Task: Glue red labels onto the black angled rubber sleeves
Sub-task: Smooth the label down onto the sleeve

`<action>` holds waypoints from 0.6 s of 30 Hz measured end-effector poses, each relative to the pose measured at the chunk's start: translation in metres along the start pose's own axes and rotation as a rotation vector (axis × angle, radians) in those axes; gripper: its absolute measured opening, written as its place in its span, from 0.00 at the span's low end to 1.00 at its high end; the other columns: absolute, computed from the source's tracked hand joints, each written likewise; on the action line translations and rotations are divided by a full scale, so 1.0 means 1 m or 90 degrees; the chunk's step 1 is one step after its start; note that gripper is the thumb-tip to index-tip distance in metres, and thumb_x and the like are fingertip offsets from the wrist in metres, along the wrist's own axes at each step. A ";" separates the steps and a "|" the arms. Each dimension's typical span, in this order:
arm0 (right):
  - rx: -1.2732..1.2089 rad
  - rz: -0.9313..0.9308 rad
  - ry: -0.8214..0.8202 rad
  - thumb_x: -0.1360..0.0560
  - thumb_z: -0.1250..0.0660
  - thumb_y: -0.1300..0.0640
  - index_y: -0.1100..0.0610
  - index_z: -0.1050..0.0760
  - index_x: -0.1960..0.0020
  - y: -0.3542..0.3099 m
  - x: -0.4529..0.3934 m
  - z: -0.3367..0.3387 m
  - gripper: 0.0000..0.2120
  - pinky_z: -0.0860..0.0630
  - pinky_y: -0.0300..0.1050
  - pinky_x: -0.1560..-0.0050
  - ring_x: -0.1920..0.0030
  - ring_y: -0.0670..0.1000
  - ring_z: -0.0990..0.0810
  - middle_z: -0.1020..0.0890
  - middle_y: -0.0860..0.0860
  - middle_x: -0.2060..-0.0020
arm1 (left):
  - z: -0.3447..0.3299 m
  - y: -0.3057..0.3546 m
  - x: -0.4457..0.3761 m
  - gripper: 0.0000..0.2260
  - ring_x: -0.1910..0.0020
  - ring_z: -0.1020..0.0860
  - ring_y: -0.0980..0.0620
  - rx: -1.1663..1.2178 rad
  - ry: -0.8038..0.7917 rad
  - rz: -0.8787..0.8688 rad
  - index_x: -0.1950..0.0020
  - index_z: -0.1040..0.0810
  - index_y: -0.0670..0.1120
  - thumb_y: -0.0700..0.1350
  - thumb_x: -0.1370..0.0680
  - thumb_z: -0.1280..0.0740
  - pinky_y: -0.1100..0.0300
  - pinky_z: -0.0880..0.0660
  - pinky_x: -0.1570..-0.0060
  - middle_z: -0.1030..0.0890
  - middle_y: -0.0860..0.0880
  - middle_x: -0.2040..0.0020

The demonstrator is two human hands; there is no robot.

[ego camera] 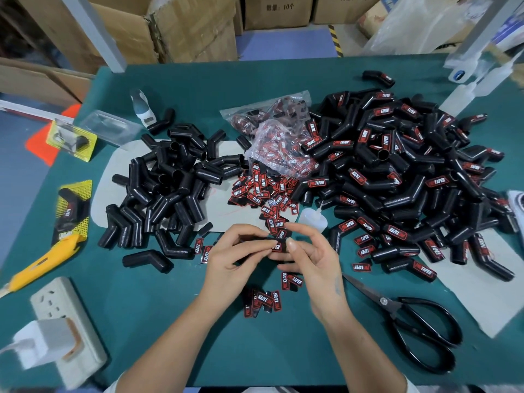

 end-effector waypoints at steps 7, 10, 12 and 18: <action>-0.002 -0.010 -0.029 0.17 0.36 0.54 0.52 0.24 0.29 0.001 0.002 -0.002 0.17 0.17 0.45 0.47 0.47 0.57 0.12 0.12 0.58 0.49 | -0.002 0.000 -0.003 0.06 0.47 0.19 0.48 0.033 -0.002 0.040 0.46 0.11 0.47 0.44 0.22 0.26 0.57 0.23 0.44 0.20 0.49 0.47; 0.012 -0.005 -0.037 0.18 0.36 0.54 0.52 0.24 0.29 0.001 0.002 -0.003 0.18 0.18 0.44 0.46 0.48 0.55 0.12 0.12 0.56 0.50 | -0.004 0.000 -0.004 0.06 0.50 0.20 0.50 0.030 -0.010 0.051 0.47 0.11 0.46 0.44 0.23 0.24 0.58 0.24 0.46 0.21 0.46 0.49; 0.024 -0.002 -0.045 0.17 0.36 0.54 0.51 0.24 0.29 0.000 0.002 -0.004 0.18 0.18 0.44 0.46 0.48 0.55 0.12 0.12 0.55 0.52 | -0.005 0.000 -0.005 0.07 0.52 0.21 0.49 0.024 -0.017 0.056 0.47 0.11 0.46 0.41 0.25 0.23 0.58 0.25 0.48 0.22 0.45 0.50; 0.017 -0.007 -0.042 0.18 0.35 0.54 0.47 0.23 0.29 0.002 0.001 -0.003 0.18 0.18 0.45 0.45 0.49 0.56 0.12 0.12 0.55 0.53 | -0.003 -0.004 -0.005 0.08 0.50 0.22 0.49 0.052 -0.050 0.114 0.48 0.10 0.48 0.40 0.26 0.23 0.61 0.26 0.45 0.21 0.51 0.48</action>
Point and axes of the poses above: each hand's wrist, its own x-axis away from the middle knuckle, its own z-axis out of the back of the hand, y = z × x, the point moved 4 cm from there along -x, towards the middle knuckle
